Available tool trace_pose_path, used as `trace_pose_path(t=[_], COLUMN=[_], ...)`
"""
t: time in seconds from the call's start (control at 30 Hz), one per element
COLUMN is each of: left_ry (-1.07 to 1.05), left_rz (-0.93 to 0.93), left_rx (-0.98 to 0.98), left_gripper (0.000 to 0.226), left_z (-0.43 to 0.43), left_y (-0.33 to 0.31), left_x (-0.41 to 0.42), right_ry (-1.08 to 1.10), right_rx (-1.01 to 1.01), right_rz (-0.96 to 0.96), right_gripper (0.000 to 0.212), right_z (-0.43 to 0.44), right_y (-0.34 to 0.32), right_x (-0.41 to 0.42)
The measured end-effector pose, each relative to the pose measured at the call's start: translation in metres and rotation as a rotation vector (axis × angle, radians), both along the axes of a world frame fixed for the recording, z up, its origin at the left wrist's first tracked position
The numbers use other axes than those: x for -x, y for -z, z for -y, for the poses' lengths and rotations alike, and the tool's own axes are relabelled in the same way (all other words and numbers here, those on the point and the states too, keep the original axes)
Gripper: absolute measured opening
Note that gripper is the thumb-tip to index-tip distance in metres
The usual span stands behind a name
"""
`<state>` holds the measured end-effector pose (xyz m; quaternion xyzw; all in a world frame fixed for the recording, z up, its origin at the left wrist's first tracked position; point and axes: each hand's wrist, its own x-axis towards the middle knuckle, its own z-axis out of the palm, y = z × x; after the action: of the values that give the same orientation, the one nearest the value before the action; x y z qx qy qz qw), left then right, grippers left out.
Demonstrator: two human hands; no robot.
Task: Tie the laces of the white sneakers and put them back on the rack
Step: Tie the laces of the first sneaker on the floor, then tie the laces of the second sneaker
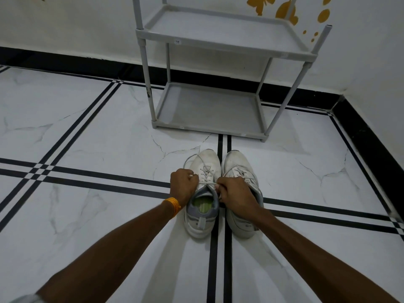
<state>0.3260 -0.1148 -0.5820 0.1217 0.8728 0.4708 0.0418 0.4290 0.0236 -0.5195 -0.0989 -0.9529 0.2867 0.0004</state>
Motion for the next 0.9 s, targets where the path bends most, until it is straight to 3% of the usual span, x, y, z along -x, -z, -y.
trace_pose_path(t=[0.2, 0.4, 0.6, 0.7, 0.77, 0.83, 0.9], left_ry=[0.050, 0.336, 0.319, 0.296, 0.258, 0.240, 0.278], left_rz=[-0.070, -0.157, -0.268, -0.280, -0.397, -0.549, -0.592], left_rx=[0.050, 0.263, 0.356, 0.439, 0.485, 0.435, 0.330], left_gripper=[0.039, 0.048, 0.041, 0.055, 0.062, 0.060, 0.051], left_z=[0.006, 0.041, 0.082, 0.100, 0.104, 0.094, 0.068], left_y=[-0.004, -0.009, -0.015, -0.013, -0.018, -0.034, -0.051], left_x=[-0.007, -0.019, 0.010, 0.025, 0.031, 0.027, 0.015], right_ry=[0.012, 0.037, -0.019, -0.098, -0.119, -0.052, 0.085], right_rx=[-0.058, 0.015, 0.083, 0.196, 0.365, 0.497, 0.407], right_rz=[0.029, 0.131, 0.085, 0.088, 0.126, 0.104, -0.045], right_gripper=[0.025, 0.027, 0.020, 0.028, 0.043, 0.050, 0.039], right_z=[0.003, 0.017, 0.055, 0.062, 0.055, 0.041, 0.017], right_y=[-0.001, -0.001, 0.004, 0.002, -0.004, -0.012, -0.022], right_x=[-0.003, 0.003, 0.030, 0.034, 0.031, 0.023, 0.016])
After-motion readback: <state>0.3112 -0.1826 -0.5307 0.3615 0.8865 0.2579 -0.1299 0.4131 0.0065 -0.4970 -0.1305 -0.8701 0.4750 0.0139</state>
